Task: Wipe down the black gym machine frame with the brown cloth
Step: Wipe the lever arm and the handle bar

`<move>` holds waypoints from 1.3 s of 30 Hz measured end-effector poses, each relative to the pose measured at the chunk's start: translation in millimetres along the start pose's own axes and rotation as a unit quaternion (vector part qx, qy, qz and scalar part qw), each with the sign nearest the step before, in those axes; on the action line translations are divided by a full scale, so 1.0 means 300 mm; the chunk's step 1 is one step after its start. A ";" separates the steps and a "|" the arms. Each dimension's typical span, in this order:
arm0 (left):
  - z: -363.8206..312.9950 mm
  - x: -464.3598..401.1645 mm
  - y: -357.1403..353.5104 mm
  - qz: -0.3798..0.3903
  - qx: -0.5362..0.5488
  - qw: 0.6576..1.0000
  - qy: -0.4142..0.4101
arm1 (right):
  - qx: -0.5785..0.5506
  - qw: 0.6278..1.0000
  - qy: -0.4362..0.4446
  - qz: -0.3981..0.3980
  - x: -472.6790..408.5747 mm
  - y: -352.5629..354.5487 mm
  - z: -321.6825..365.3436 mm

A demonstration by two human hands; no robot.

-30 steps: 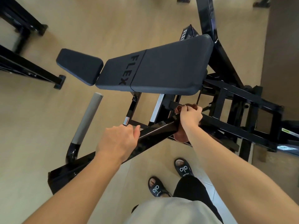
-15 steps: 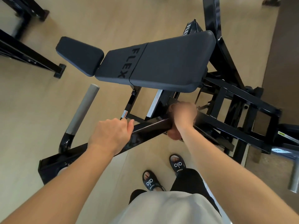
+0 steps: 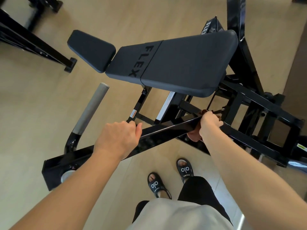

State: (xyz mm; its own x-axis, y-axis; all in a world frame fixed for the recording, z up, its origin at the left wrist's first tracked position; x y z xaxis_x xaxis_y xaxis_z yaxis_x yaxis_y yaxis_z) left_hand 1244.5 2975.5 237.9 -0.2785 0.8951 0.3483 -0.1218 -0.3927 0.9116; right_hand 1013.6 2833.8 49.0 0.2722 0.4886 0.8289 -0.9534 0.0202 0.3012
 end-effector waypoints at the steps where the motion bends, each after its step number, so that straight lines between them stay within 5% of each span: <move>1: -0.002 0.002 -0.001 -0.003 -0.001 1.000 -0.003 | -0.003 1.000 0.014 -0.009 0.015 -0.025 -0.007; 4: -0.004 0.005 0.012 -0.001 -0.024 1.000 -0.001 | -0.027 0.996 0.064 -0.064 0.158 -0.095 -0.032; 8: -0.011 0.011 0.026 0.017 -0.049 0.999 0.000 | 0.011 0.983 0.181 -0.040 0.257 -0.137 -0.072; 19: 0.003 0.002 0.002 -0.009 0.002 1.000 -0.002 | 0.036 0.993 0.032 -0.106 0.058 -0.006 0.043; 26: -0.012 0.005 0.002 -0.007 -0.031 0.999 -0.038 | -0.008 0.985 0.122 -0.124 0.227 -0.077 -0.054; 33: -0.013 0.013 -0.009 -0.044 0.010 0.998 -0.047 | -0.129 0.967 0.211 -0.061 0.560 -0.223 -0.197; 39: -0.043 0.067 -0.016 -0.070 -0.037 0.991 -0.109 | -0.099 0.947 0.306 -0.009 0.746 -0.242 -0.310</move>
State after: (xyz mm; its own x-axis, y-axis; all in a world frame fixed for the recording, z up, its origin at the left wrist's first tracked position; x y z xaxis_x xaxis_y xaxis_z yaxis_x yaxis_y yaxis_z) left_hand 1227.3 2992.7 237.8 -0.0423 0.9630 0.2662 -0.2173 -0.2689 0.9383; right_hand 1131.7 3022.9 168.7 0.2205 0.8991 0.3782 -0.9714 0.1675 0.1684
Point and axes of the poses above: each hand's wrist, its own x-axis away from the middle knuckle, its own y-axis out of the back of the hand, z = x × y, the point moved 5 cm from there along -x, towards the middle knuckle
